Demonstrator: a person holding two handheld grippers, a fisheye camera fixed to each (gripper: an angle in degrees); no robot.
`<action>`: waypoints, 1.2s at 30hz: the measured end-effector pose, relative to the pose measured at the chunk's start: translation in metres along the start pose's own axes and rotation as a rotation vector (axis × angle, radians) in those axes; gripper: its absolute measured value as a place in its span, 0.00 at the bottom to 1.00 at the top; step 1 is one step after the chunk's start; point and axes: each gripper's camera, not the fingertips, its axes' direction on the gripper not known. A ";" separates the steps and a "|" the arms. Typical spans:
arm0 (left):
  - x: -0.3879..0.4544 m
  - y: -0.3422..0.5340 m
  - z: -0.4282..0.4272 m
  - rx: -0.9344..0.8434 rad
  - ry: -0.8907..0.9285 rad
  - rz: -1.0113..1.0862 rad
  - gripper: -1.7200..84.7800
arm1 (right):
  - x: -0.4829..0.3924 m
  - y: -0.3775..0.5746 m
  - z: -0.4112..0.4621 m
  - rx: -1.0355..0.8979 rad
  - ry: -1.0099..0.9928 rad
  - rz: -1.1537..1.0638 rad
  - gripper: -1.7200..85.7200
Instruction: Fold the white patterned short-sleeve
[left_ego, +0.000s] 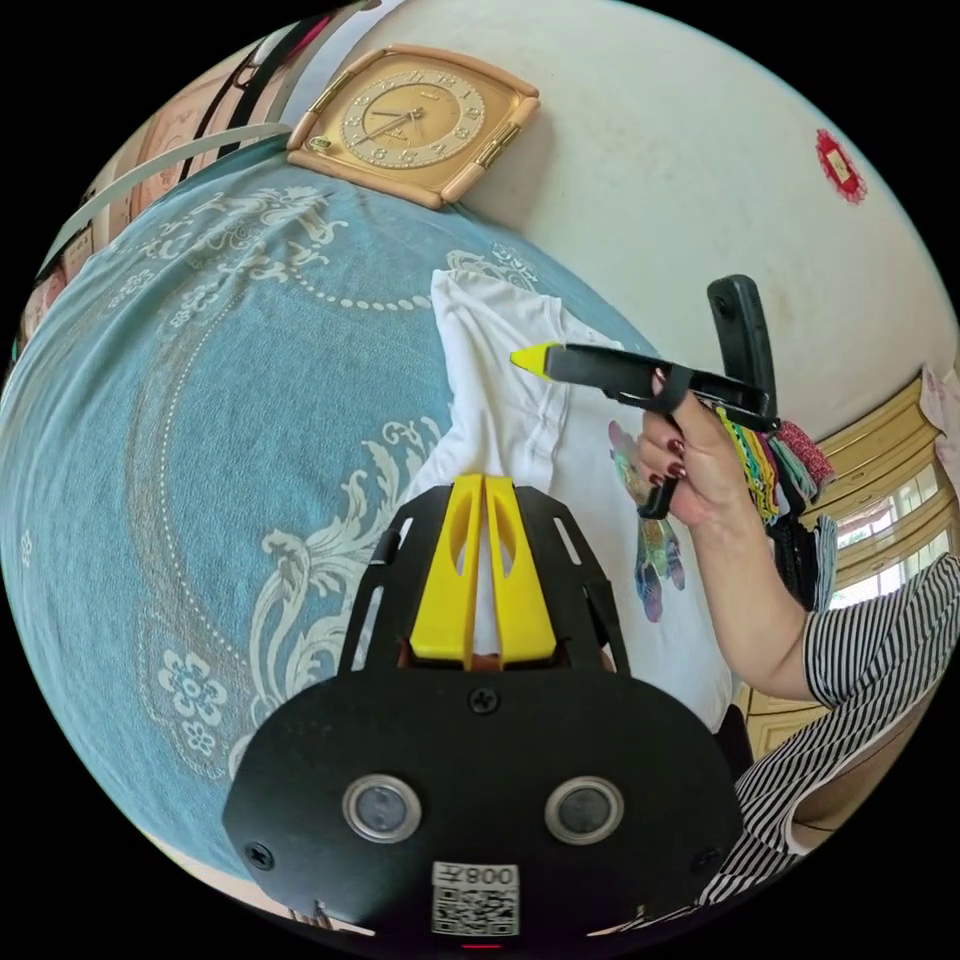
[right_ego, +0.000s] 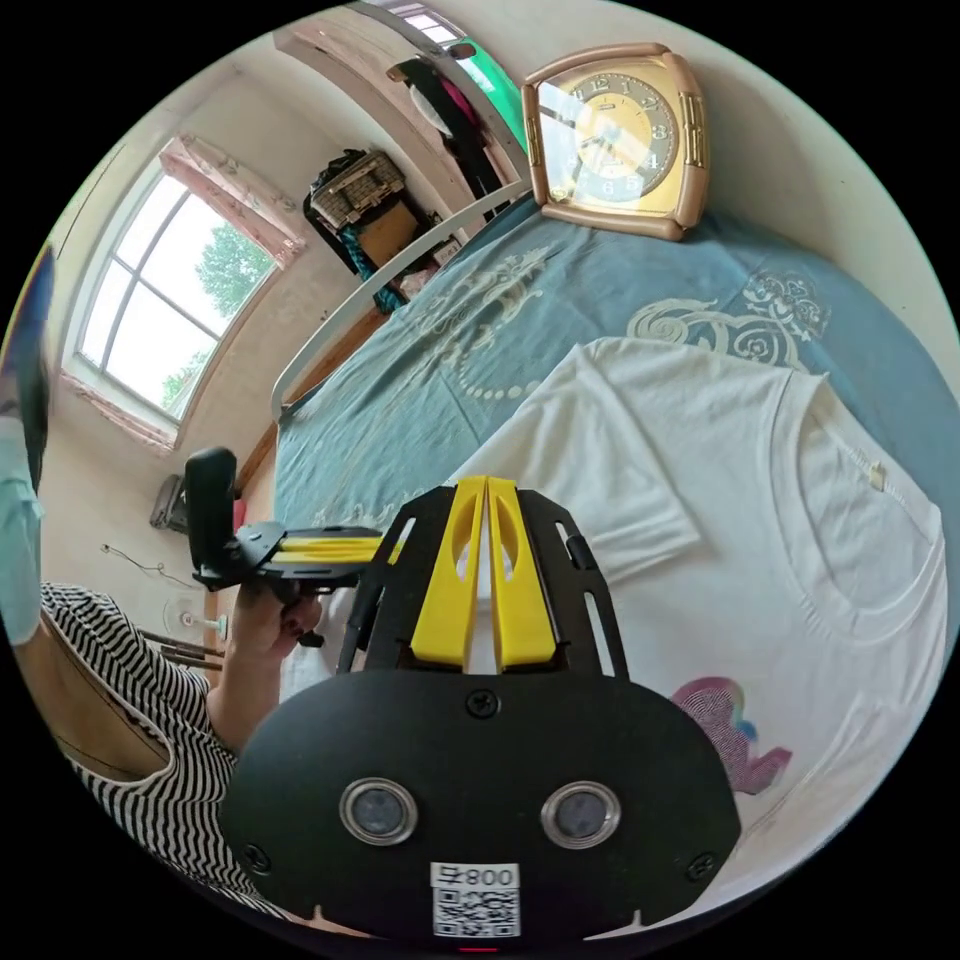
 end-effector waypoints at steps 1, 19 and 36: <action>0.002 0.001 -0.002 0.007 -0.008 0.002 0.02 | -0.006 0.013 0.006 -0.036 -0.016 -0.004 0.02; 0.023 0.037 -0.027 0.068 -0.068 -0.006 0.02 | -0.031 0.069 0.007 -0.082 0.059 -0.075 0.02; 0.024 0.094 -0.031 0.024 -0.044 -0.011 0.02 | 0.004 0.167 -0.055 0.056 0.167 0.040 0.02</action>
